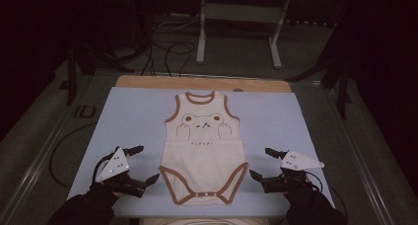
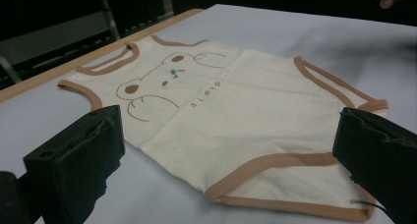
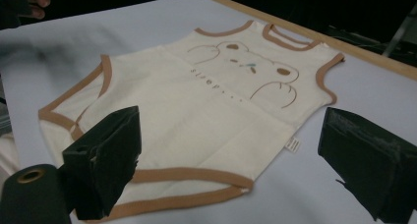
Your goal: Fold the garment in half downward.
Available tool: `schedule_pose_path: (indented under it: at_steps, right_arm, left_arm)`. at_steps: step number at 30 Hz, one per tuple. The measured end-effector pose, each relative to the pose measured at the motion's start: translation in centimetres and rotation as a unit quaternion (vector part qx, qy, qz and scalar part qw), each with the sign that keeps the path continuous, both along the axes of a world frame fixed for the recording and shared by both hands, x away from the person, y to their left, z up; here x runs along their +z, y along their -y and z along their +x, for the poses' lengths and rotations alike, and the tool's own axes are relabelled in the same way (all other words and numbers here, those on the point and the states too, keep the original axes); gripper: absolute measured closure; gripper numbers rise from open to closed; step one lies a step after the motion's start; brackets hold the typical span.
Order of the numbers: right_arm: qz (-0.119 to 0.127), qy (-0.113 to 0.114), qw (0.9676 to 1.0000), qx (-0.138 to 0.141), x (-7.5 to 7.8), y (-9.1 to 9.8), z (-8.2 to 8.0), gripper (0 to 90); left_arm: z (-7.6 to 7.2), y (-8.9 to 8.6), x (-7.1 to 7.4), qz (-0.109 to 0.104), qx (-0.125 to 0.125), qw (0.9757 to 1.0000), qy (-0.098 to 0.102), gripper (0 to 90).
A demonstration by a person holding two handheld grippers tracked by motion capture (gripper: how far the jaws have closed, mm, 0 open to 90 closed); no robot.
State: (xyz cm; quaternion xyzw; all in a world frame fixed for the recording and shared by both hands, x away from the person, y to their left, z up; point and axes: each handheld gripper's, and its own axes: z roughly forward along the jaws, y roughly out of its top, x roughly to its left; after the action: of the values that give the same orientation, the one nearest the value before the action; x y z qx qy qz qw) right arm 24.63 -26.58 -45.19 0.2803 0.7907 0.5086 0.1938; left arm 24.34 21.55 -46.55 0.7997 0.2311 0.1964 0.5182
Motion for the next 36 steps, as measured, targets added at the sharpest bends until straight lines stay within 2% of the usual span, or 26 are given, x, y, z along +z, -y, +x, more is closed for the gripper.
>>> schedule_pose_path:
  at_steps: [3, 5, 7, 11, 13, 14, 17, 18, 19, 20, 21, 22, 24, 25, 26, 27, 28, 29, 30, 31, 32, 33, 34, 35, 36]
  right_arm:
    - [-0.001, -0.001, 1.0000, -0.003, 0.6, 0.0, 0.2, 9.2]
    - [-0.002, 0.000, 1.0000, -0.001, 1.5, -0.1, 0.6, 9.2]
    - [0.001, 0.001, 1.0000, 0.003, 2.4, -0.2, 1.1, 9.2]
    - [-0.011, 0.013, 0.9998, 0.007, 3.9, -0.5, 2.2, 9.2]
    - [-0.012, 0.016, 0.9998, 0.006, 4.3, -0.6, 2.8, 9.2]
    - [-0.015, 0.015, 0.9998, 0.003, 4.4, -0.7, 3.2, 9.2]
    - [-0.012, 0.008, 0.9999, 0.001, 4.6, -1.0, 3.8, 9.2]
    - [-0.018, 0.008, 0.9998, 0.002, 4.7, -1.4, 4.5, 9.2]
    - [-0.018, 0.008, 0.9998, 0.002, 4.7, -1.4, 4.5, 9.2]
    - [-0.015, 0.000, 0.9999, 0.001, 4.8, -1.7, 5.2, 9.2]
    - [-0.015, 0.000, 0.9999, 0.001, 4.8, -1.7, 5.2, 9.2]
    - [-0.017, -0.007, 0.9998, 0.012, 4.8, -2.0, 6.1, 9.3]
    - [-0.018, -0.012, 0.9998, 0.005, 4.7, -2.4, 7.0, 9.3]
    - [-0.018, -0.012, 0.9998, 0.005, 4.7, -2.4, 7.0, 9.3]
    - [-0.017, -0.019, 0.9997, 0.005, 4.5, -2.7, 7.9, 9.3]
    - [-0.017, -0.020, 0.9997, -0.001, 4.3, -2.9, 8.2, 9.3]
    - [-0.017, -0.024, 0.9996, 0.003, 4.0, -3.1, 8.8, 9.3]
    - [-0.020, -0.029, 0.9994, 0.001, 3.8, -3.3, 9.3, 9.2]
    - [-0.022, -0.031, 0.9993, -0.003, 3.5, -3.5, 9.7, 9.3]
    - [-0.022, -0.031, 0.9993, -0.003, 3.5, -3.5, 9.7, 9.3]
    - [-0.019, -0.047, 0.9987, -0.006, 2.7, -3.8, 10.5, 9.2]
    - [-0.019, -0.047, 0.9987, -0.006, 2.7, -3.8, 10.5, 9.2]
    - [-0.024, -0.051, 0.9984, -0.008, 2.2, -4.1, 11.3, 9.2]
    - [-0.024, -0.051, 0.9984, -0.008, 2.2, -4.1, 11.3, 9.2]
    - [-0.033, -0.057, 0.9978, -0.011, 1.7, -4.4, 11.9, 9.2]
  left_arm:
    - [0.2, 0.1, 0.5, 0.002, -0.002, 1.0000, 0.002, 0.0]
    - [0.8, 0.1, 1.5, -0.008, -0.007, 0.9999, -0.004, 0.0]
    - [1.0, 0.1, 1.9, -0.011, -0.008, 0.9999, -0.004, 0.0]
    - [2.3, 0.5, 3.8, -0.001, -0.011, 0.9999, 0.002, 0.0]
    - [2.5, 0.5, 4.1, -0.006, -0.014, 0.9999, 0.004, 0.0]
    - [3.1, 0.5, 4.5, -0.007, -0.012, 0.9999, -0.005, 0.0]
    - [3.7, 0.5, 4.9, -0.014, -0.013, 0.9997, -0.012, 0.0]
    - [4.3, 0.5, 5.2, -0.014, -0.013, 0.9996, -0.023, 0.0]
    - [4.3, 0.5, 5.2, -0.014, -0.013, 0.9996, -0.023, 0.0]
    - [4.8, 0.8, 5.4, 0.000, -0.003, 0.9999, -0.015, 0.0]
    - [4.8, 0.8, 5.4, 0.000, -0.003, 0.9999, -0.015, 0.0]
    - [5.5, 1.0, 5.4, 0.001, -0.002, 0.9997, -0.025, 0.0]
    - [6.2, 1.2, 5.2, -0.001, -0.004, 0.9990, -0.044, 0.0]
    - [6.2, 1.2, 5.2, -0.001, -0.004, 0.9990, -0.044, 0.0]
    - [6.5, 1.4, 5.0, 0.006, 0.004, 0.9995, -0.032, 0.0]
    - [6.5, 1.4, 5.0, 0.006, 0.004, 0.9995, -0.032, 0.0]
    - [7.1, 1.6, 4.6, -0.001, 0.004, 0.9990, -0.044, 0.0]
    - [7.1, 1.6, 4.6, -0.001, 0.004, 0.9990, -0.044, 0.0]
    - [7.7, 1.8, 4.0, 0.007, 0.005, 0.9988, -0.048, 0.0]
    - [7.7, 1.8, 4.0, 0.007, 0.005, 0.9988, -0.048, 0.0]
    - [8.3, 2.0, 3.4, 0.012, 0.009, 0.9980, -0.062, 0.0]
    - [8.3, 2.0, 3.4, 0.012, 0.009, 0.9980, -0.062, 0.0]
    - [8.9, 2.2, 2.8, 0.009, 0.009, 0.9976, -0.068, 0.0]
    - [8.9, 2.2, 2.8, 0.009, 0.009, 0.9976, -0.068, 0.0]
    - [9.6, 2.3, 2.5, 0.007, 0.015, 0.9966, -0.080, 0.0]
